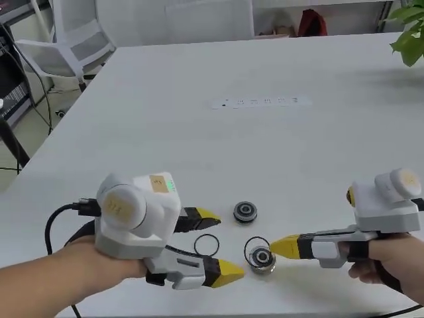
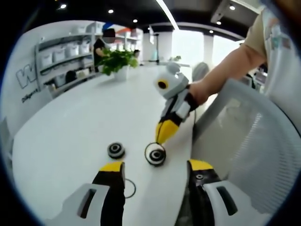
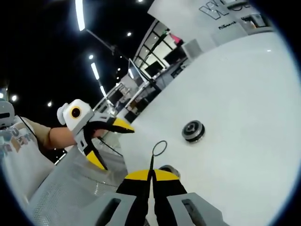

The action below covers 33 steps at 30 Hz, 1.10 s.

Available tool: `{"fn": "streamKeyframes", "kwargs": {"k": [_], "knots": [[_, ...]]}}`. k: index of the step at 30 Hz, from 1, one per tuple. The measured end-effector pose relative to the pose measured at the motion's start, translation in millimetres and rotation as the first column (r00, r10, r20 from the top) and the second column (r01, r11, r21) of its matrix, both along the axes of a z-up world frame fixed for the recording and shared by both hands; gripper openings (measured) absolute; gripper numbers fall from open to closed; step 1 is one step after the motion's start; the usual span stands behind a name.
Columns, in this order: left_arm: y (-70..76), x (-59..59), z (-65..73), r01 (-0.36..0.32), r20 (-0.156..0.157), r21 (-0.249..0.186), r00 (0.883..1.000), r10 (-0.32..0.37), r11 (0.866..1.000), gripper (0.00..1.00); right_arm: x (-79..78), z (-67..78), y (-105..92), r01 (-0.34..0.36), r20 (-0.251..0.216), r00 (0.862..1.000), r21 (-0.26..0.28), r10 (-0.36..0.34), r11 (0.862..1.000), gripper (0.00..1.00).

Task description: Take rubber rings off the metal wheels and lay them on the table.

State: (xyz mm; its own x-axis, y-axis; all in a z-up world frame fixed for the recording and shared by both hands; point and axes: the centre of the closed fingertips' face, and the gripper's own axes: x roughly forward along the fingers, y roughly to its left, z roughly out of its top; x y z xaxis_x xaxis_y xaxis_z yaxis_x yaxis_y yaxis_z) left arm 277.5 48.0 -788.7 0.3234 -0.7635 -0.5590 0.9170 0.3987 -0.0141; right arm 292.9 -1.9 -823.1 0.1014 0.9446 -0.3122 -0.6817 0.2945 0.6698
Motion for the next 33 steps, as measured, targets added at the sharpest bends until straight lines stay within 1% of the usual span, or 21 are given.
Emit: {"fn": "streamKeyframes", "kwargs": {"k": [4, 13, 21, 33], "knots": [[8.9, 1.3, 2.5, -0.019, 0.005, 0.002, 1.0, 0.019, 1.0, 0.55, -1.5, 6.9, 3.1, -0.007, 0.005, 1.0, 0.005, 0.007, 1.0, 0.0], [22.6, 2.3, 8.5, -0.049, 0.011, -0.007, 0.999, 0.049, 0.999, 0.58, -3.2, 20.0, 12.8, -0.025, 0.019, 1.0, 0.006, 0.025, 1.0, 0.0], [38.5, 3.8, 13.5, -0.086, 0.018, -0.016, 0.996, 0.087, 0.996, 0.59, 1.9, 29.4, 24.7, -0.041, 0.037, 0.998, 0.01, 0.041, 0.999, 0.0], [64.3, 1.8, 15.8, -0.147, 0.027, -0.018, 0.989, 0.147, 0.989, 0.6, 7.5, 31.2, 46.4, -0.074, 0.052, 0.996, -0.001, 0.074, 0.997, 0.0]]}}
